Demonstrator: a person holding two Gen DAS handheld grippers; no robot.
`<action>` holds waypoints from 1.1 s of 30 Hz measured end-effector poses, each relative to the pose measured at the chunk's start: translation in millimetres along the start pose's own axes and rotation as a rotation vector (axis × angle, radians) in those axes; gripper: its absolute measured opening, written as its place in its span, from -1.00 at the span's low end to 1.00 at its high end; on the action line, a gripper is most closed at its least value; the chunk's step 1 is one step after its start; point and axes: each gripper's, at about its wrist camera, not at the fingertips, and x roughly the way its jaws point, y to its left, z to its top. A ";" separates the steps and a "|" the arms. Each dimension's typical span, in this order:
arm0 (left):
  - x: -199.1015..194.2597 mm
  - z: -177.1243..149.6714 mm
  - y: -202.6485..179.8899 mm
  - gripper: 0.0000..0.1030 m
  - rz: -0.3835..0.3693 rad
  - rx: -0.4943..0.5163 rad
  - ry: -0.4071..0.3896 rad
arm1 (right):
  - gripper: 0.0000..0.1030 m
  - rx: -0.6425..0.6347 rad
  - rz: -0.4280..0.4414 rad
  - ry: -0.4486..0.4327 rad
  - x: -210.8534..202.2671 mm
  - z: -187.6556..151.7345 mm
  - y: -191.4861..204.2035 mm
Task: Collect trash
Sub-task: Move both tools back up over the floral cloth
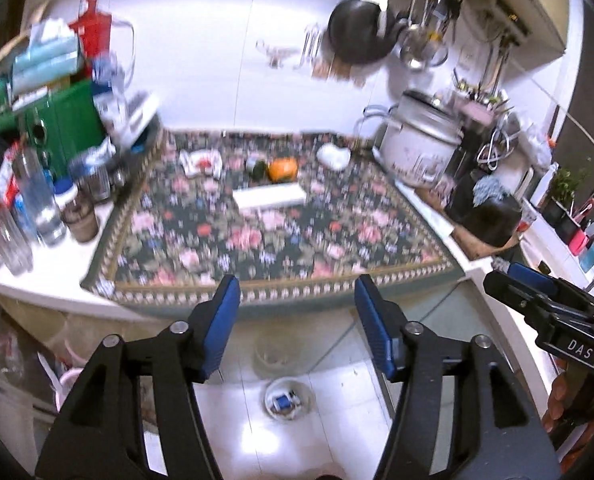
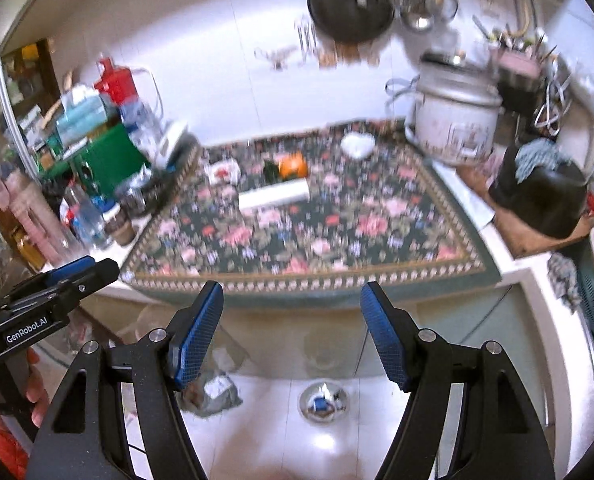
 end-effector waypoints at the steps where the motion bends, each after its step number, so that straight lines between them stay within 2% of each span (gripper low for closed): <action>1: -5.1 2.1 -0.5 0.18 -0.003 0.004 -0.011 | 0.32 -0.002 -0.002 -0.012 -4.3 3.6 1.5; 9: -13.5 36.5 -7.3 0.28 -0.001 0.051 -0.062 | 0.33 -0.012 -0.002 -0.123 -23.1 34.2 3.2; 16: 17.1 68.0 -13.3 0.30 0.029 0.055 -0.080 | 0.34 -0.029 0.026 -0.169 -1.4 63.5 -11.1; 22: 67.3 104.8 -22.0 0.34 0.080 0.053 -0.057 | 0.34 -0.049 0.078 -0.157 38.7 98.8 -34.3; 28: 122.4 132.7 -20.5 0.34 0.140 -0.018 0.003 | 0.34 -0.087 0.129 -0.102 83.9 140.7 -67.4; 33: 176.4 141.6 -7.9 0.34 0.195 -0.090 0.078 | 0.34 -0.096 0.173 -0.042 126.5 156.7 -91.9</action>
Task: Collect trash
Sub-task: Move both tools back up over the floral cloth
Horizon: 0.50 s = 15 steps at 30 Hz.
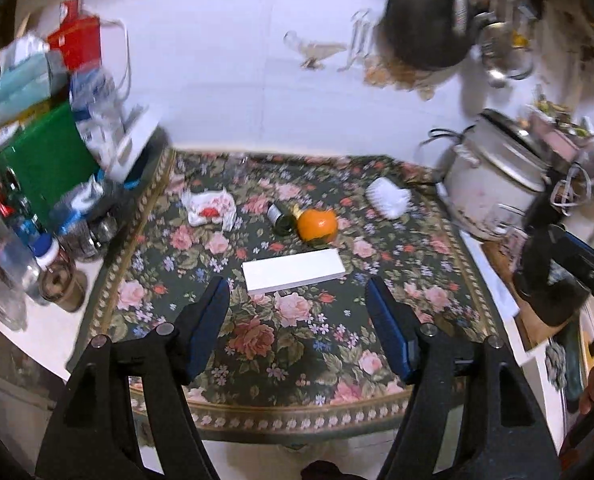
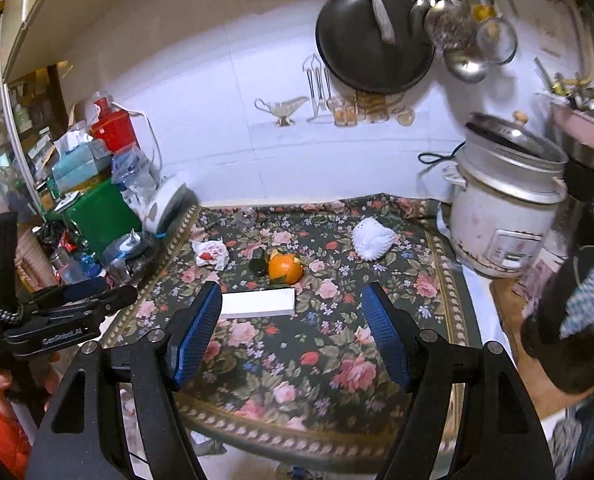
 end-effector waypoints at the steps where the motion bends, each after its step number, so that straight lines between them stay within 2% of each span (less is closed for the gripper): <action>1: 10.6 1.0 1.2 0.34 0.003 -0.009 0.019 | 0.34 0.003 0.002 0.012 6.8 1.3 -5.1; 7: 86.7 7.0 8.5 0.34 -0.006 -0.022 0.179 | 0.34 0.084 0.035 0.125 59.1 0.5 -29.6; 15: 186.1 10.1 12.4 0.34 -0.082 0.128 0.338 | 0.34 0.188 -0.040 0.195 105.9 5.7 -38.7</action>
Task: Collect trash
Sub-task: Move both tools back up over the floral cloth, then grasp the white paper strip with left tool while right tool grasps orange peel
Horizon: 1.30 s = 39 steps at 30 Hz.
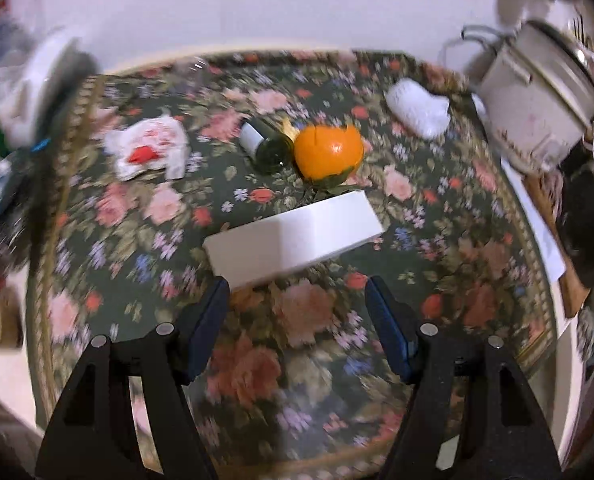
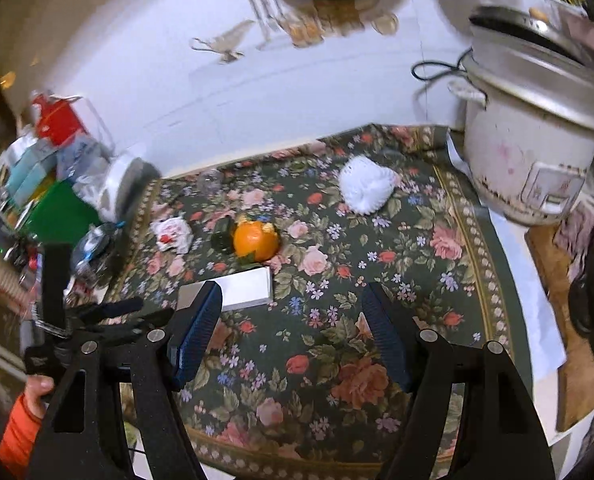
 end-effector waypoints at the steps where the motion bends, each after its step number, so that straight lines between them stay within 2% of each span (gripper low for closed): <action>1: 10.7 5.8 3.9 0.34 -0.013 0.019 0.014 | 0.34 0.008 -0.007 0.006 4.9 2.6 0.2; 10: 88.9 50.0 24.7 0.34 -0.162 0.082 0.113 | 0.34 0.070 -0.057 0.050 53.2 10.0 13.1; 14: 99.8 45.3 22.6 0.34 -0.229 0.075 0.147 | 0.34 0.099 -0.058 0.071 66.1 5.2 11.7; 17: 95.8 33.8 15.8 0.34 -0.232 0.118 0.148 | 0.34 0.097 -0.064 0.092 72.0 1.6 10.6; 20: 86.6 13.9 8.8 0.28 -0.220 0.156 0.138 | 0.34 0.092 -0.063 0.104 73.1 -0.1 8.9; 24: 75.3 -12.9 -3.0 0.08 -0.132 0.224 0.112 | 0.34 0.078 -0.054 0.112 71.9 0.0 9.3; 27: 68.9 -28.6 -4.3 0.01 -0.083 0.242 0.103 | 0.34 0.057 -0.044 0.125 74.7 0.9 12.7; 34: 52.4 -48.1 39.9 0.00 -0.007 0.075 0.103 | 0.34 -0.017 -0.014 0.156 99.8 4.2 35.0; 39: 37.3 -51.7 79.1 -0.02 0.048 -0.038 0.070 | 0.34 -0.044 0.016 0.168 128.3 12.9 52.8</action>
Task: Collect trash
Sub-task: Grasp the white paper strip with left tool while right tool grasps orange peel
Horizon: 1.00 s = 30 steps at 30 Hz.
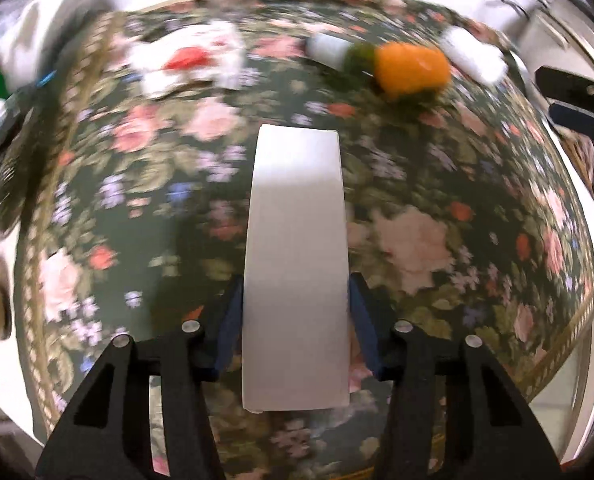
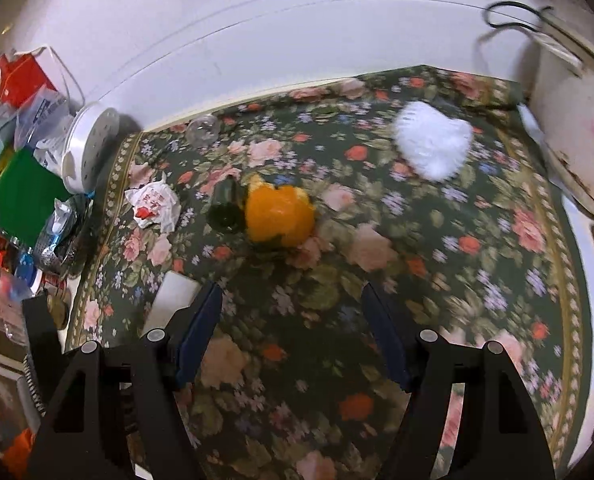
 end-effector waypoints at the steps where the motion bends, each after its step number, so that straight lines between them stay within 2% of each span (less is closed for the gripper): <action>1: -3.1 0.8 5.9 -0.02 -0.001 -0.017 -0.007 | 0.34 0.004 0.015 0.003 8.9 6.1 3.2; 5: -13.8 9.2 25.9 -0.02 0.005 -0.055 -0.048 | 0.34 0.029 0.034 0.014 37.1 23.6 7.0; 9: -20.8 21.3 29.4 -0.03 -0.007 -0.067 -0.086 | 0.34 0.069 0.031 0.051 72.1 36.4 3.4; 12: -25.6 27.6 30.7 -0.02 -0.021 -0.059 -0.109 | 0.34 0.095 -0.010 0.097 99.2 38.6 -2.2; 15: -28.6 32.7 28.3 -0.03 -0.020 -0.045 -0.126 | 0.32 0.141 0.000 0.101 110.3 35.9 -10.5; 17: -30.6 36.6 26.8 -0.03 -0.025 -0.042 -0.134 | 0.11 0.147 0.037 0.081 108.3 35.9 -12.9; 21: -36.7 40.6 21.1 -0.03 -0.032 -0.036 -0.156 | -0.38 0.090 0.049 0.046 94.5 34.7 -9.3; 24: -44.7 42.2 12.3 -0.02 -0.033 -0.038 -0.175 | -0.59 0.078 0.069 0.035 81.5 30.9 -12.0; 30: -65.9 42.5 -15.8 -0.03 -0.043 -0.039 -0.226 | -0.70 0.061 0.081 0.003 39.6 14.5 -21.0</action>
